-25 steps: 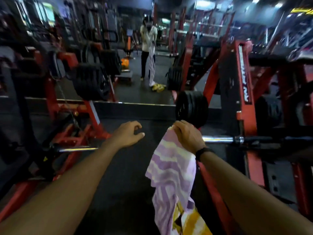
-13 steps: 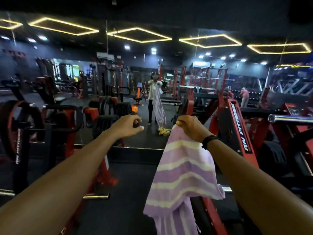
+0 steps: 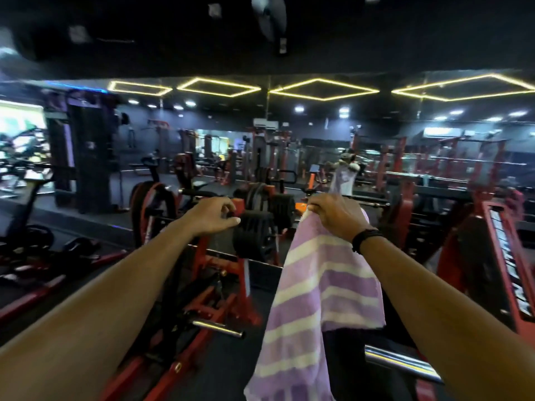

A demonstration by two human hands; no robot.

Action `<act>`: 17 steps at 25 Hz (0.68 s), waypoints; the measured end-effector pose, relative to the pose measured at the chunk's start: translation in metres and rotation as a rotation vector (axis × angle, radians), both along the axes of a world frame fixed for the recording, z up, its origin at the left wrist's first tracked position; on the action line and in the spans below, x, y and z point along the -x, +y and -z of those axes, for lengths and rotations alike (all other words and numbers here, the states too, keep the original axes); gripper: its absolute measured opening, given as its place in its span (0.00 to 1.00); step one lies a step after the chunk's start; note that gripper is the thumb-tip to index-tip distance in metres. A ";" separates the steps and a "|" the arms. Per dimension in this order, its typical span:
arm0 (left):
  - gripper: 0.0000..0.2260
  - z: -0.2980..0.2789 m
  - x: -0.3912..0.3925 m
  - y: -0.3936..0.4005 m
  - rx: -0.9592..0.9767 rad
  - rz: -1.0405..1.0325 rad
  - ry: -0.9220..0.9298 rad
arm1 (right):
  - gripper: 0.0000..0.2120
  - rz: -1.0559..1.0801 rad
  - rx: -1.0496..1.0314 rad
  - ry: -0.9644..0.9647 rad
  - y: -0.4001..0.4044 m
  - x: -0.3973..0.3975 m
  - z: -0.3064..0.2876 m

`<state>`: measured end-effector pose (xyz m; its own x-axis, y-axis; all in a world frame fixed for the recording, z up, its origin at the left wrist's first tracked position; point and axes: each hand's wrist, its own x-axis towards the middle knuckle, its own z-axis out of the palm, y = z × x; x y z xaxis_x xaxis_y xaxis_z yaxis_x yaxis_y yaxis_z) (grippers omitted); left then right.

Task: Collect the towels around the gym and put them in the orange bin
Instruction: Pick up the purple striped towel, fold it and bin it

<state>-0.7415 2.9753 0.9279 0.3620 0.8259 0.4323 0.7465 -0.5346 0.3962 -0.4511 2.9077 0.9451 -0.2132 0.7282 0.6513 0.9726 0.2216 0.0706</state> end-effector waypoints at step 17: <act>0.13 -0.006 0.281 -0.390 -0.093 -0.839 -0.010 | 0.10 -0.831 0.058 0.025 -0.121 0.309 -0.020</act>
<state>-1.0226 2.5852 0.9342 -0.3600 0.7800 0.5119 0.9072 0.1648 0.3870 -0.7598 2.7864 0.9649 -0.6821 0.3724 0.6293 0.4917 0.8706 0.0177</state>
